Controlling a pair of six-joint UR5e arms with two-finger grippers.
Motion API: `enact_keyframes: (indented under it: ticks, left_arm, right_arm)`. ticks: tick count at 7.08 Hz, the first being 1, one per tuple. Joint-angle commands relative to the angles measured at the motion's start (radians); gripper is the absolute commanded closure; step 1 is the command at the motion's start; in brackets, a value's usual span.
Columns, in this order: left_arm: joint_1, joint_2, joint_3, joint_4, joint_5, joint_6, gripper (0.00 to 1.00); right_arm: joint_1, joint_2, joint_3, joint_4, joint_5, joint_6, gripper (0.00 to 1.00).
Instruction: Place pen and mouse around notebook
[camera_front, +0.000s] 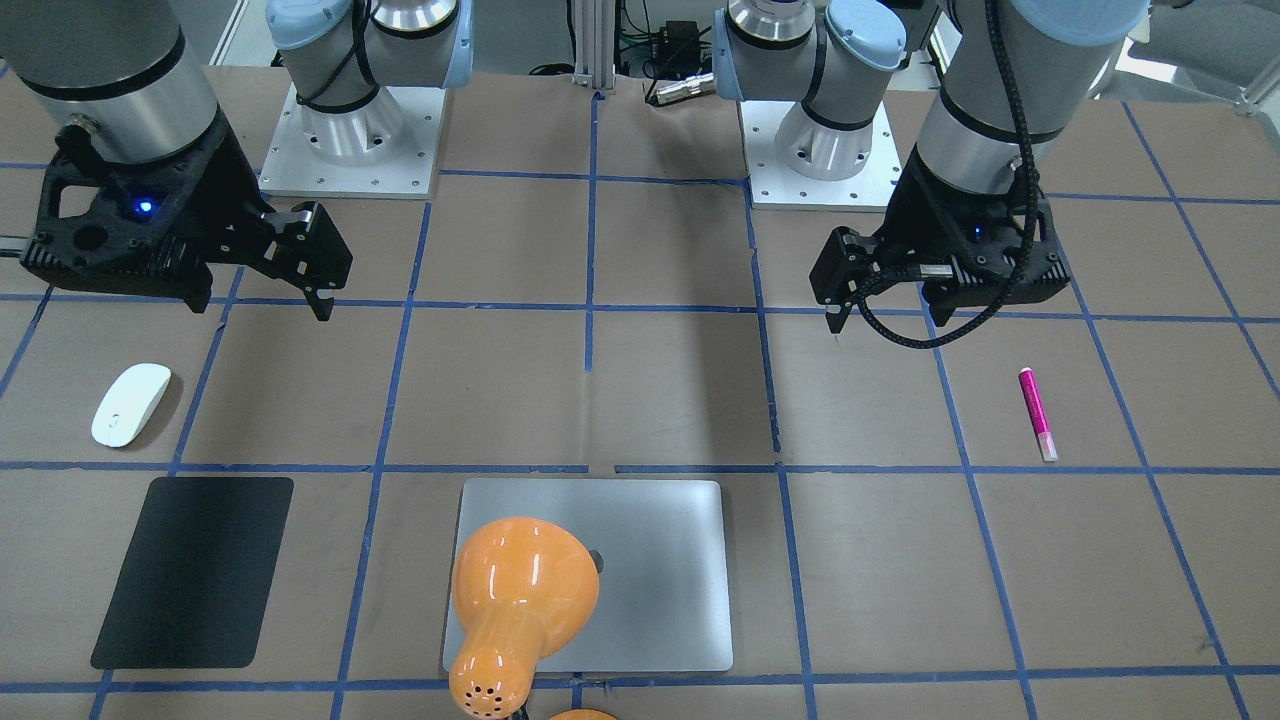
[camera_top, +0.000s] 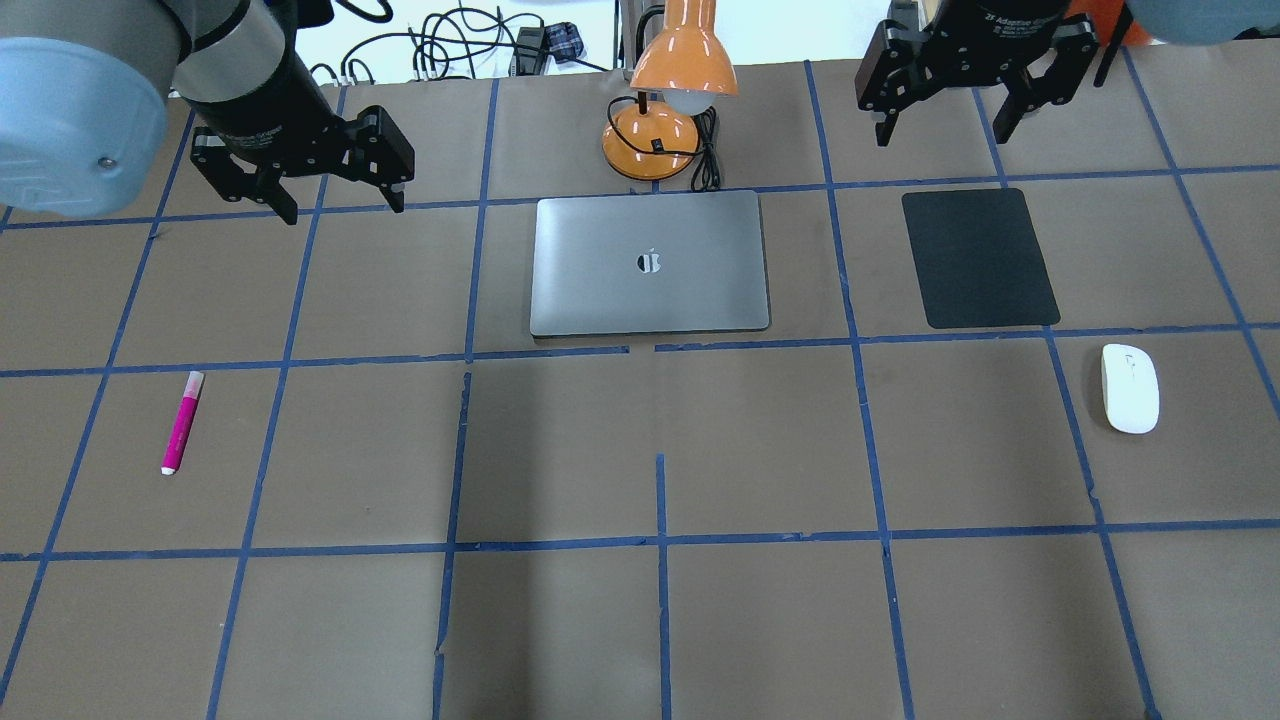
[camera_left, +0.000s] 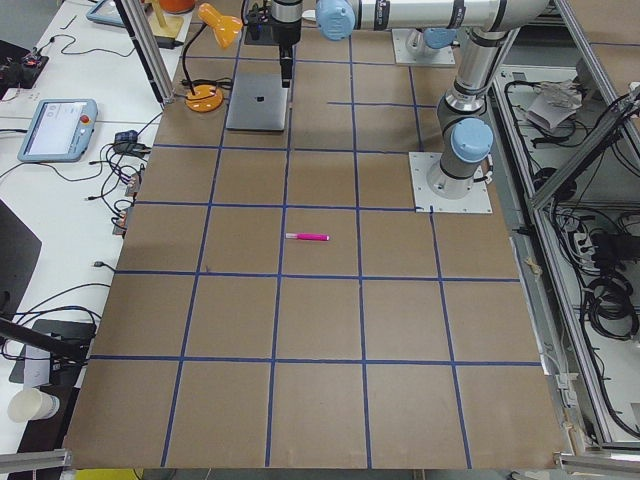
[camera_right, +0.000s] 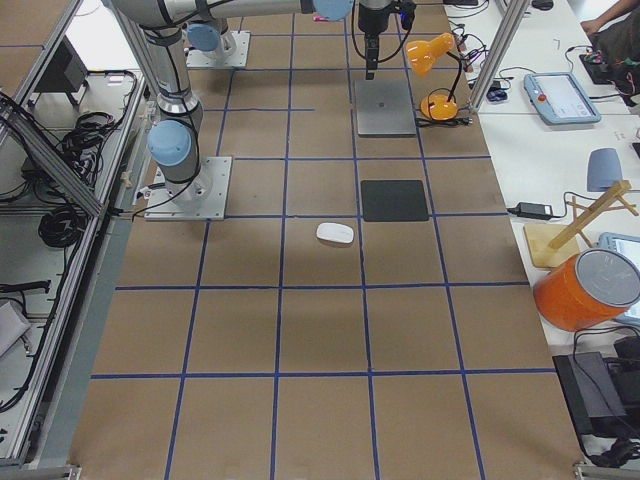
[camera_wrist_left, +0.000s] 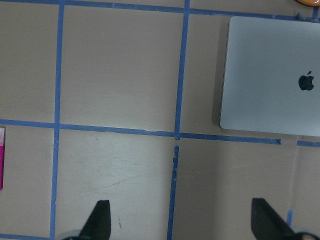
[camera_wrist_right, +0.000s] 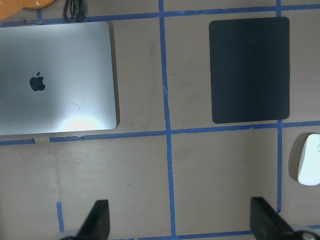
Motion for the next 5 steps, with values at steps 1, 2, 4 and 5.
enact_keyframes:
  ticks: [1,2,4,5]
  left_arm:
    - [0.0,-0.005,0.0,0.001,-0.002,0.0,0.0]
    - [0.0,-0.005,0.0,0.001,-0.001,-0.002,0.0]
    - [0.0,-0.006,0.0,0.001,-0.002,0.0,0.0]
    - [0.0,-0.011,0.002,0.002,-0.002,-0.002,0.0]
  right_arm:
    - [-0.003,0.001,0.005,0.003,-0.003,-0.002,0.0]
    - [-0.009,0.003,0.008,0.001,-0.005,-0.002,0.0]
    - [-0.012,0.005,0.009,-0.003,-0.002,-0.002,0.0]
    - [-0.015,0.006,0.009,-0.008,-0.018,-0.002,0.0]
